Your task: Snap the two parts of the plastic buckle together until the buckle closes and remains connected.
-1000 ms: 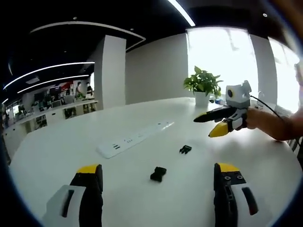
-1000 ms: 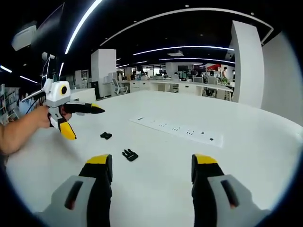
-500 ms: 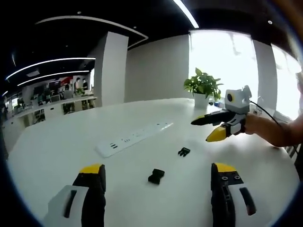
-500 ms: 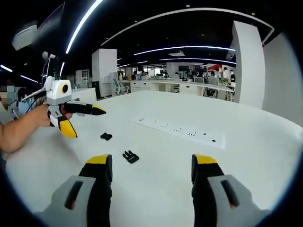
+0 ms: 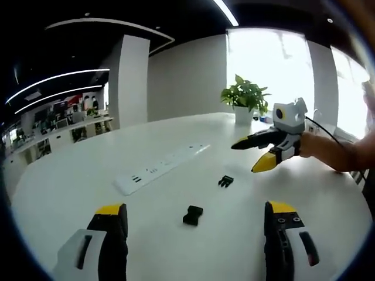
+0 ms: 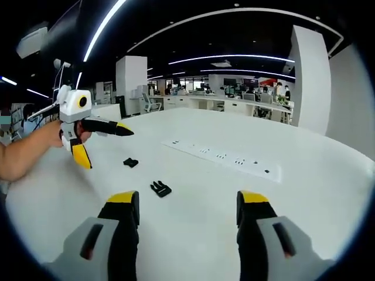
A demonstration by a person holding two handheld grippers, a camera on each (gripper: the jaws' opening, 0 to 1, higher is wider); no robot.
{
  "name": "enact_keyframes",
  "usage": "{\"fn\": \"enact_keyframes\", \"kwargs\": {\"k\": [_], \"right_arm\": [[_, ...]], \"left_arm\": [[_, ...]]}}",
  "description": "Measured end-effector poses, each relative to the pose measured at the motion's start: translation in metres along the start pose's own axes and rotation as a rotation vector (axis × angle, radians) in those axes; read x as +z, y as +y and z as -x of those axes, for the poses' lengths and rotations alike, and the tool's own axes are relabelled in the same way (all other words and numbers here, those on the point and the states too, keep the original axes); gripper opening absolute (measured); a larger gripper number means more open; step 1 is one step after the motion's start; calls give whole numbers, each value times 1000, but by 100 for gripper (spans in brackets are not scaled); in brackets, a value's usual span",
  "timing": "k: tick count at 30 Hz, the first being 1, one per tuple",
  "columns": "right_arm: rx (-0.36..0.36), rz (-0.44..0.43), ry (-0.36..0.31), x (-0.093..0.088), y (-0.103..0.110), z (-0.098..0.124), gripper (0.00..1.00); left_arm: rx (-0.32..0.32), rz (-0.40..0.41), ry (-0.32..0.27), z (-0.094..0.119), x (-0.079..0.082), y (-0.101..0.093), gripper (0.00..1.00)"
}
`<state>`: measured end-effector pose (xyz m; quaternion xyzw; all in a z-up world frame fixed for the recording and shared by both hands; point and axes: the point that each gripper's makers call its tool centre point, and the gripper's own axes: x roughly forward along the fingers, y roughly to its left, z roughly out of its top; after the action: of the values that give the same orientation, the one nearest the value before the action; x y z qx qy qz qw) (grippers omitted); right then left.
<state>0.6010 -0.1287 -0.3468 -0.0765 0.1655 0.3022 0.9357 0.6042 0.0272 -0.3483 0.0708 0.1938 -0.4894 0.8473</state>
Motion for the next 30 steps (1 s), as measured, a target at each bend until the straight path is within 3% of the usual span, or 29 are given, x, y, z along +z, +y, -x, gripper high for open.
{"fn": "enact_keyframes", "kwargs": {"k": [15, 26, 30], "right_arm": [[14, -15, -4, 2, -2, -2, 69], [34, -12, 13, 0, -1, -10, 63], [40, -7, 3, 9, -3, -13, 62]], "left_arm": [[-26, -19, 22, -3, 2, 10, 95], [-8, -7, 30, -8, -2, 20, 92], [-16, -10, 34, -8, -3, 21, 89]]}}
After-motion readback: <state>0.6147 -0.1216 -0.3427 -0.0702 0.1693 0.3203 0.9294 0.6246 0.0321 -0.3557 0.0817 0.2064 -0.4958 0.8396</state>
